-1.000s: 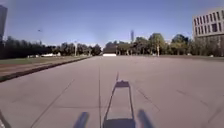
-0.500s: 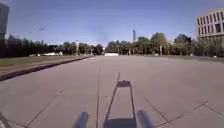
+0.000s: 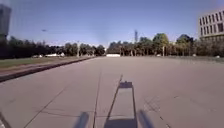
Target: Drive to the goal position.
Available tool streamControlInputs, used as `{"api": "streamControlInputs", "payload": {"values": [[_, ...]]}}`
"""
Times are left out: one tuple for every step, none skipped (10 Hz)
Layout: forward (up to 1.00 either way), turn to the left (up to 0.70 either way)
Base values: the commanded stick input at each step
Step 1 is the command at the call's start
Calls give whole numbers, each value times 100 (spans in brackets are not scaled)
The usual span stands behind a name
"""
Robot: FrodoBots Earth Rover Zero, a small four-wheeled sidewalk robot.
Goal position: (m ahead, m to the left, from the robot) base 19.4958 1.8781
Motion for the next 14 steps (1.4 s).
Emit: {"api": "streamControlInputs", "payload": {"values": [[100, 0], [100, 0], [100, 0], [100, 0], [100, 0], [100, 0], [100, 0], [100, 0], [100, 0], [100, 0], [100, 0], [100, 0], [100, 0], [100, 0]]}}
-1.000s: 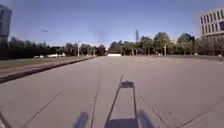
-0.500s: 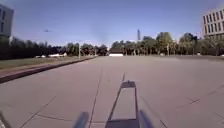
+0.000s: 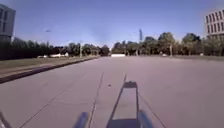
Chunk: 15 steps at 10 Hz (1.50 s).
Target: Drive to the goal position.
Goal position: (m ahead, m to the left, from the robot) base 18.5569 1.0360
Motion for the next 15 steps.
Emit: {"api": "streamControlInputs", "payload": {"values": [[100, 0], [100, 0], [100, 0], [100, 0], [100, 0], [100, 0], [100, 0], [100, 0], [100, 0], [100, 1], [100, 13], [100, 26], [100, 27], [100, 27], [100, 0]]}}
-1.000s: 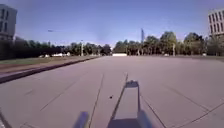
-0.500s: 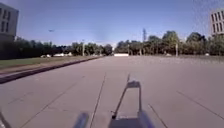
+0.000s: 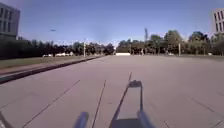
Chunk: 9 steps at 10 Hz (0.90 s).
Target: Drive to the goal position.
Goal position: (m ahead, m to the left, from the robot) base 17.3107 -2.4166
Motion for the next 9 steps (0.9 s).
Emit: {"api": "streamControlInputs", "payload": {"values": [[100, 0], [100, 0], [100, 0], [100, 0], [100, 0], [100, 0], [100, 0], [100, 0], [100, -10]]}}
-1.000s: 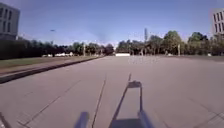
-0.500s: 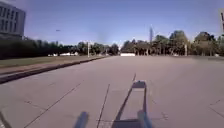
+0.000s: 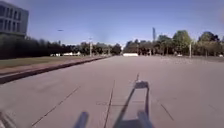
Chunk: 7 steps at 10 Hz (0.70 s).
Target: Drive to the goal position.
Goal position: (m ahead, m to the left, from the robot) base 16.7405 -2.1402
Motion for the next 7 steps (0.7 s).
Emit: {"api": "streamControlInputs", "payload": {"values": [[100, -23], [100, -27], [100, -27], [100, -27], [100, -21], [100, -2], [100, 0]]}}
